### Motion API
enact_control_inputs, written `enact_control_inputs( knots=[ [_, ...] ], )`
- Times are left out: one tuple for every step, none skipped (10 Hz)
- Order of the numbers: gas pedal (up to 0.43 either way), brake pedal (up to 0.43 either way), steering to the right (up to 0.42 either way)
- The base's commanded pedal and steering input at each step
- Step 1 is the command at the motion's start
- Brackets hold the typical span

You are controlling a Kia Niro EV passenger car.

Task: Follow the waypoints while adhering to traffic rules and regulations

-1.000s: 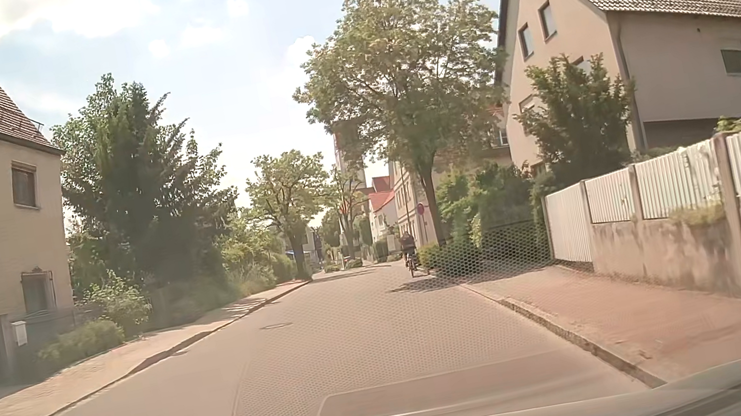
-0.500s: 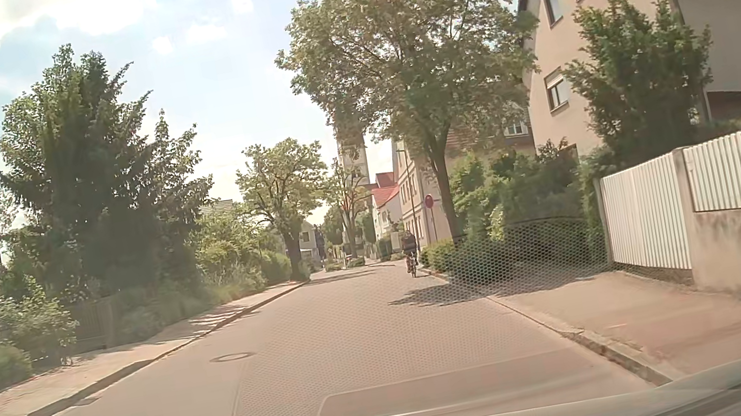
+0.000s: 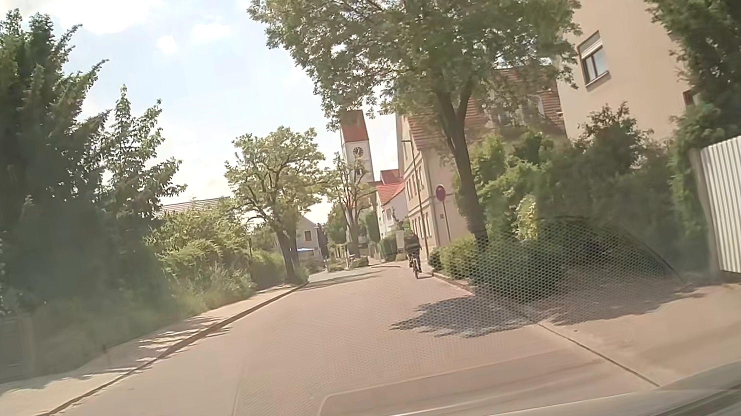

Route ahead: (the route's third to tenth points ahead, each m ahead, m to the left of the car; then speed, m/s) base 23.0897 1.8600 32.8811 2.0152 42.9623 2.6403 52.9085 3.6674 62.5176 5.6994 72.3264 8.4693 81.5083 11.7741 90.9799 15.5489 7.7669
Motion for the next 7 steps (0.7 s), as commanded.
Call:
enact_control_inputs(
  knots=[
    [0.098, 0.0, -0.012],
    [0.098, 0.0, -0.011],
    [0.098, 0.0, -0.011],
    [0.087, 0.0, -0.012],
    [0.079, 0.0, -0.012],
    [0.079, 0.0, -0.01],
    [0.079, 0.0, -0.009]
  ],
)
